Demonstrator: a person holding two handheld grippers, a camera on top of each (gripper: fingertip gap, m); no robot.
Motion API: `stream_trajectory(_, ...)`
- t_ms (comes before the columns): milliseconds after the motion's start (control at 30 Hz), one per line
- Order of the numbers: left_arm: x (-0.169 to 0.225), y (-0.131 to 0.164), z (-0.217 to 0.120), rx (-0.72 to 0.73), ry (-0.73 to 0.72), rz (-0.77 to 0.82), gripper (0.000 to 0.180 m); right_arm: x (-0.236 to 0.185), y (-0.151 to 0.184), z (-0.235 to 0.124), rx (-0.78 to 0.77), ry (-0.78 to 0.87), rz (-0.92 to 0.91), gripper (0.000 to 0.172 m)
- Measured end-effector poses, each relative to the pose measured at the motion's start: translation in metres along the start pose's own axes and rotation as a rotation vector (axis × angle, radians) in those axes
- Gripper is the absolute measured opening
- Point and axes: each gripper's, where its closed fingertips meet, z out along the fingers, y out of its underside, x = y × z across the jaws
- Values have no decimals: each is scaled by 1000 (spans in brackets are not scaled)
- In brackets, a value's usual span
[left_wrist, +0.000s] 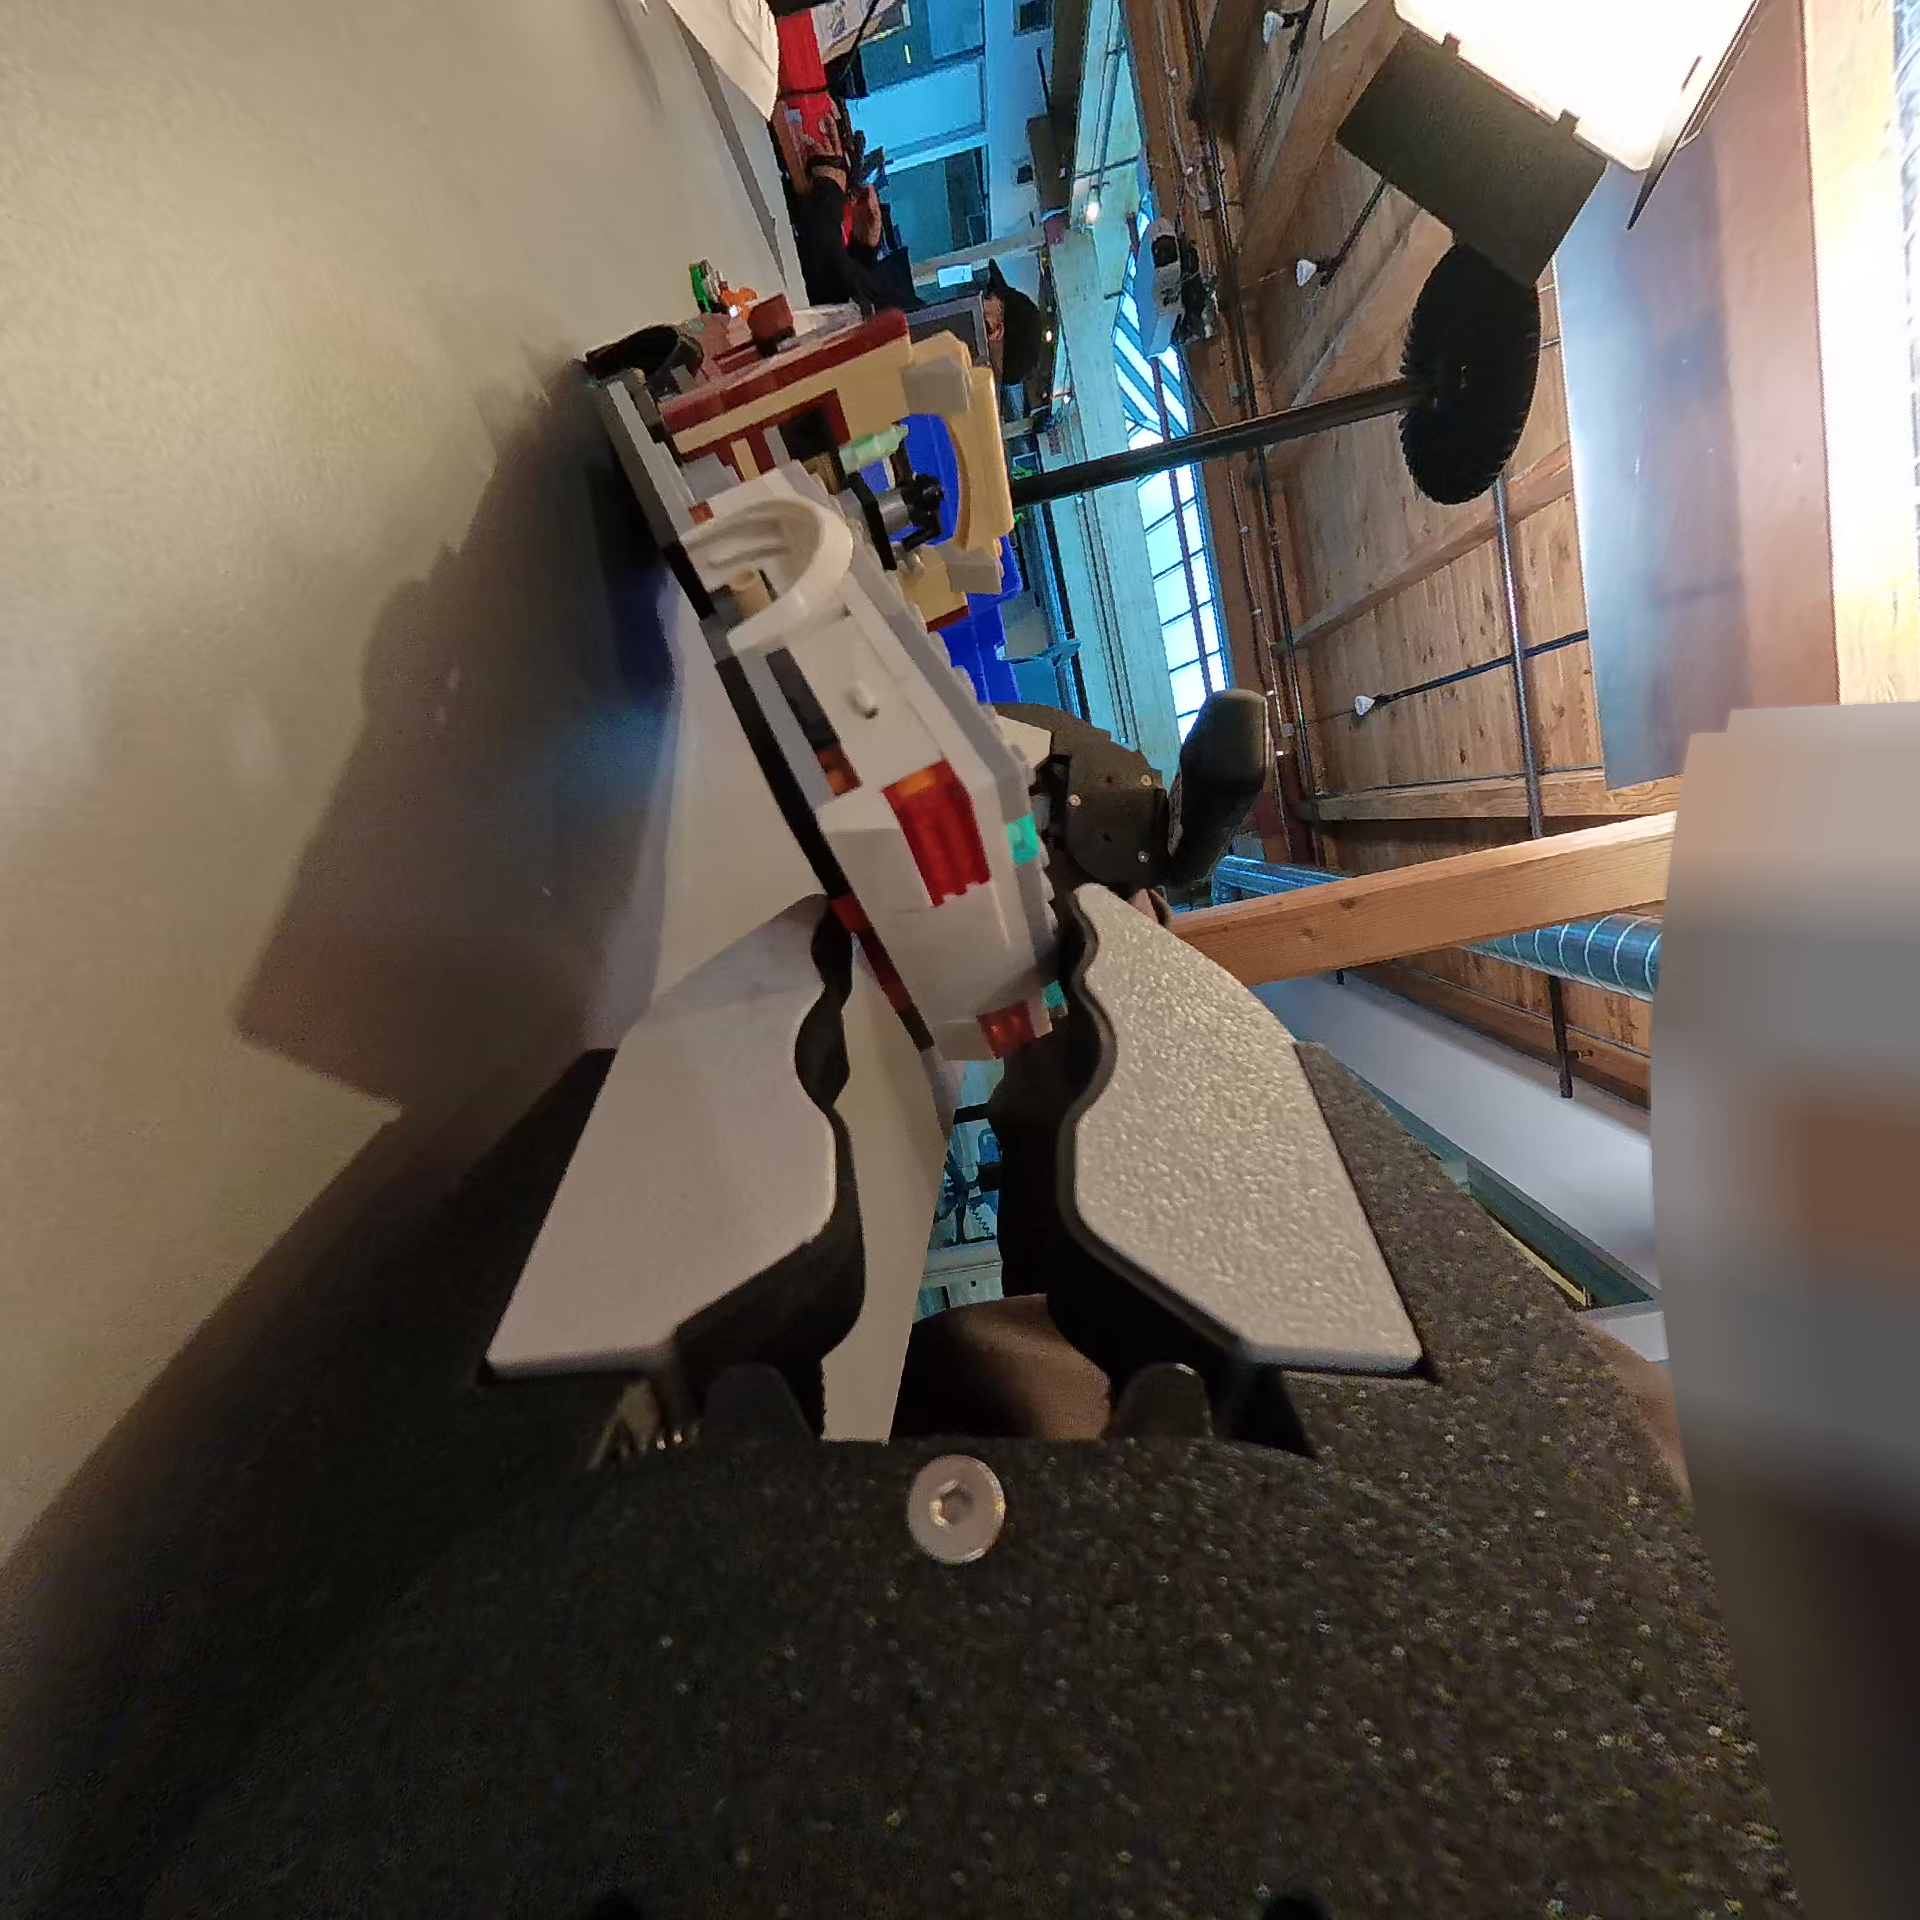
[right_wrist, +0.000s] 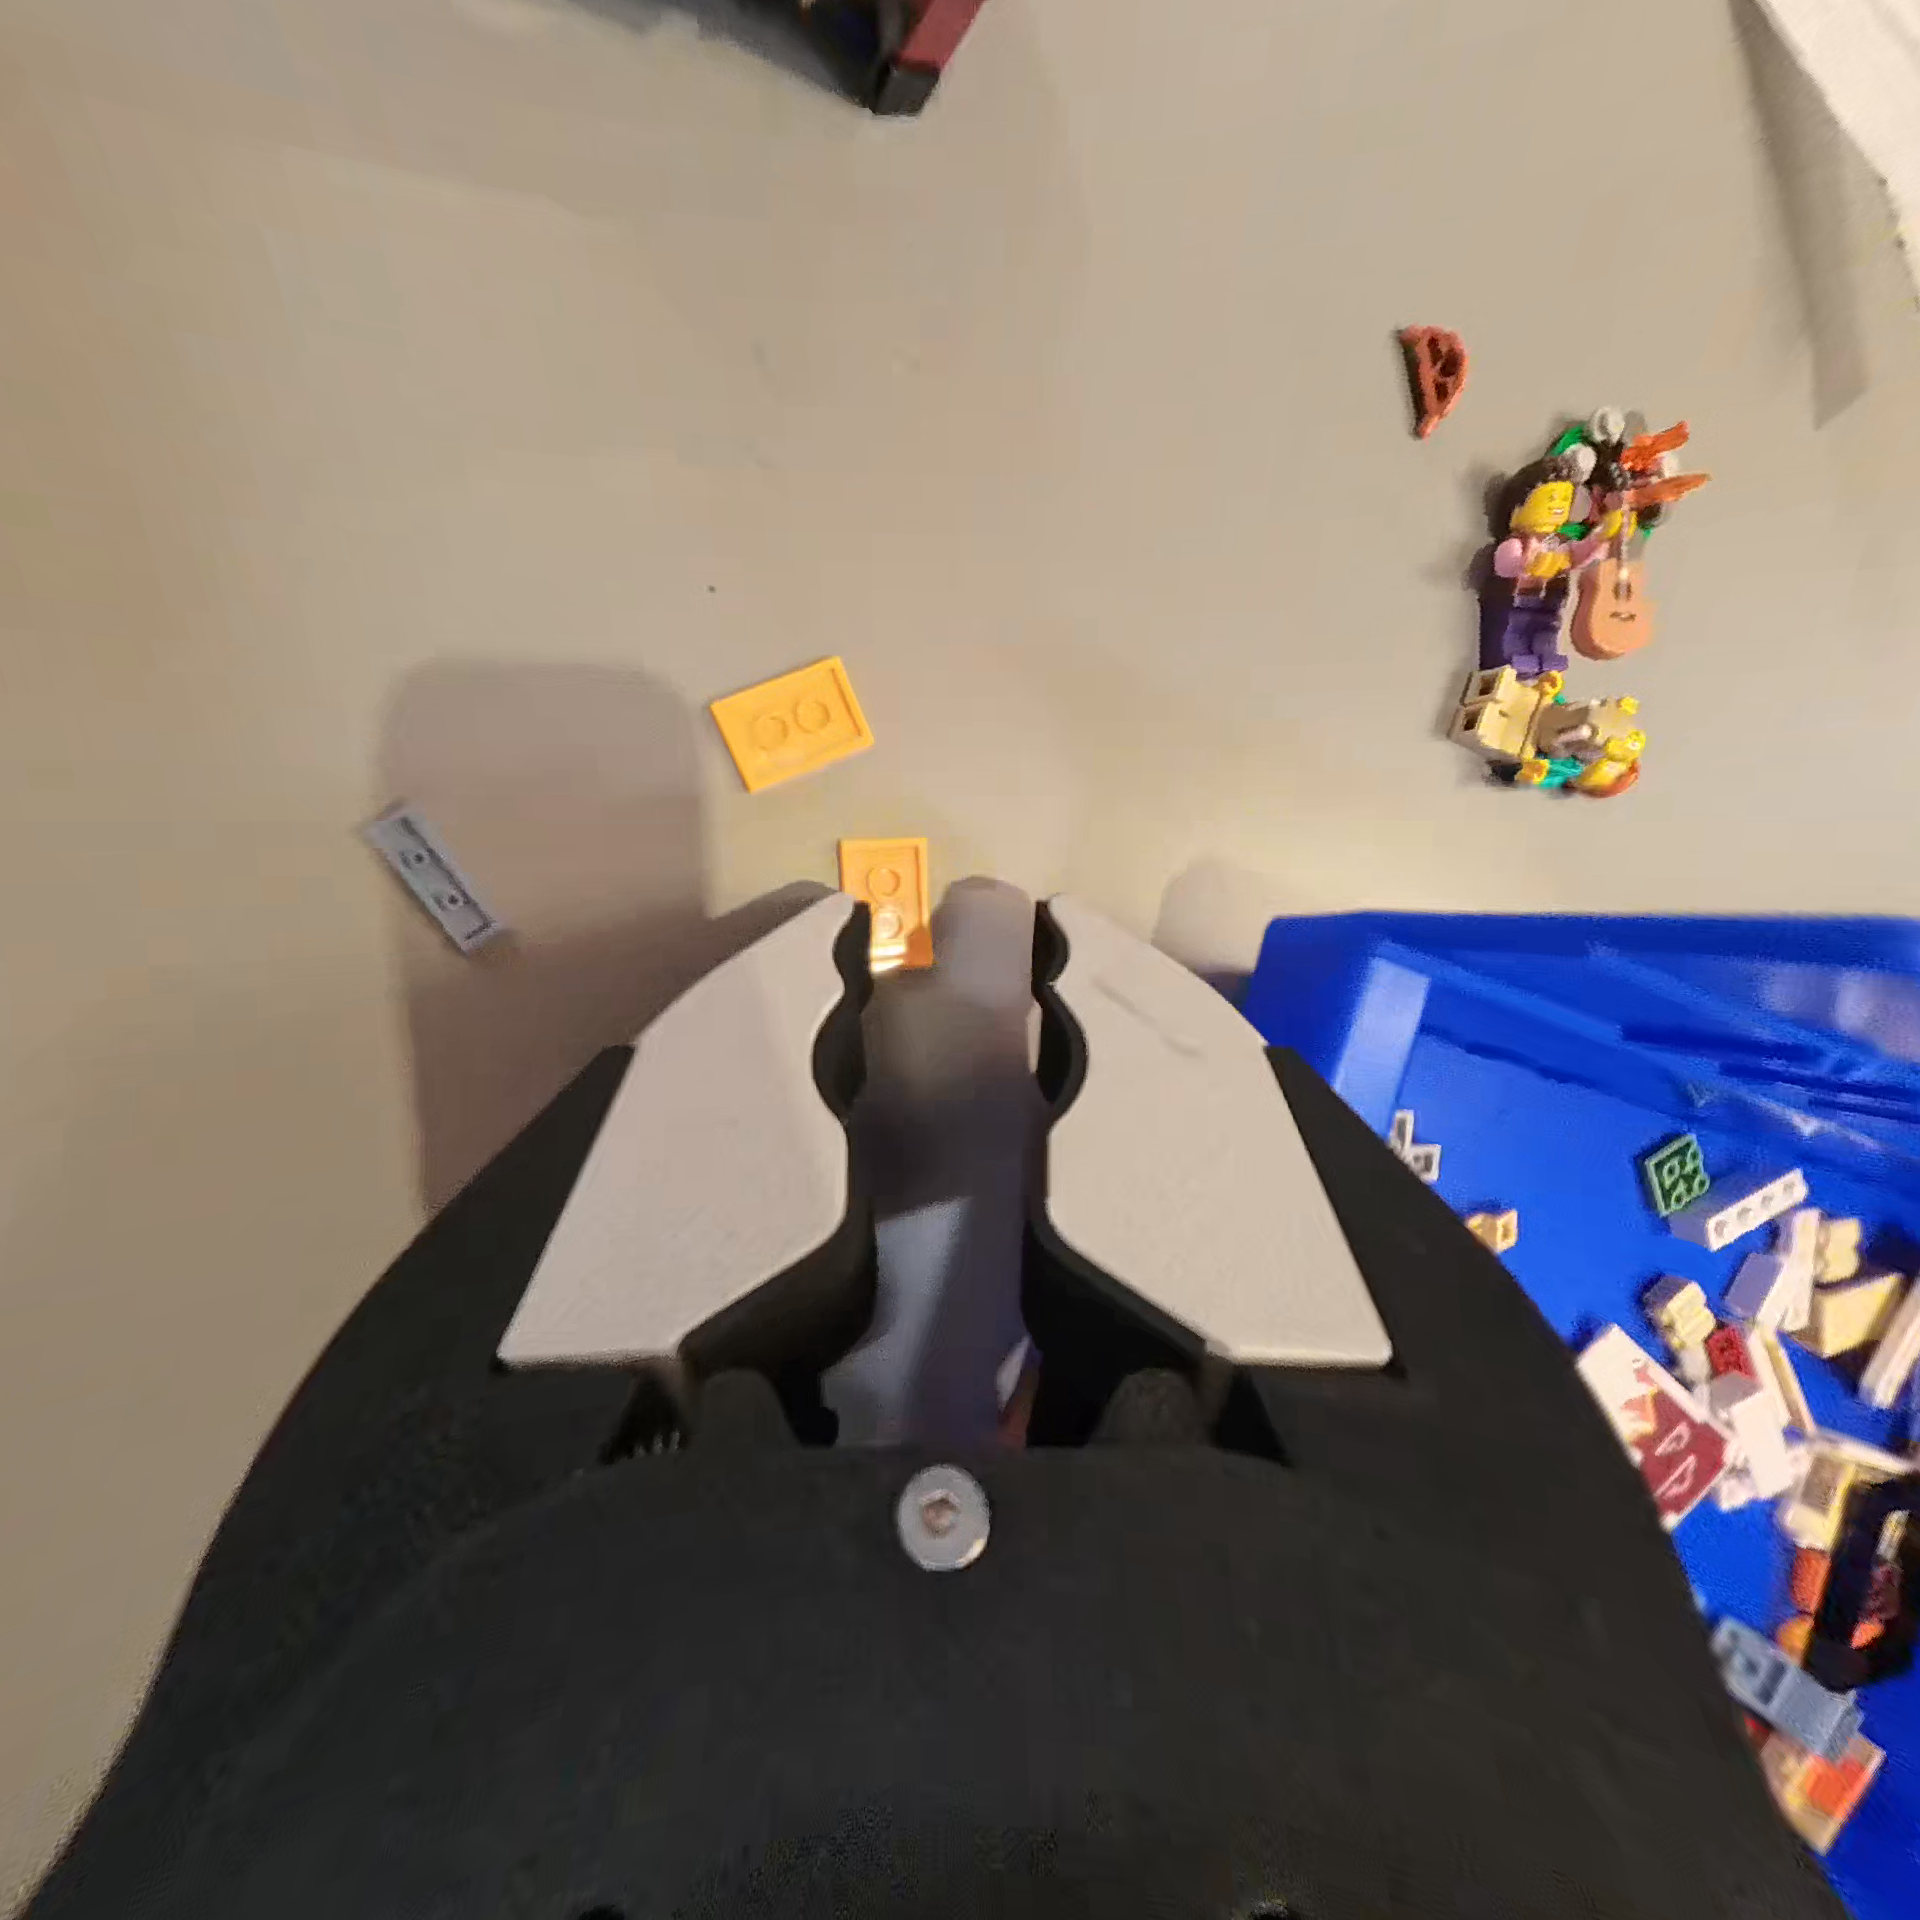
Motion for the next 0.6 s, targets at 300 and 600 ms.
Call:
stream_trajectory(300, 4, -2, -3, 17, 38, 0, 40, -9, -4, 1, -44, -136, -14, 33)
stream_trajectory(600, 7, 2, -9, 45, 31, 24, 40, -22, -1, -8, -37, -179, 146, 33)
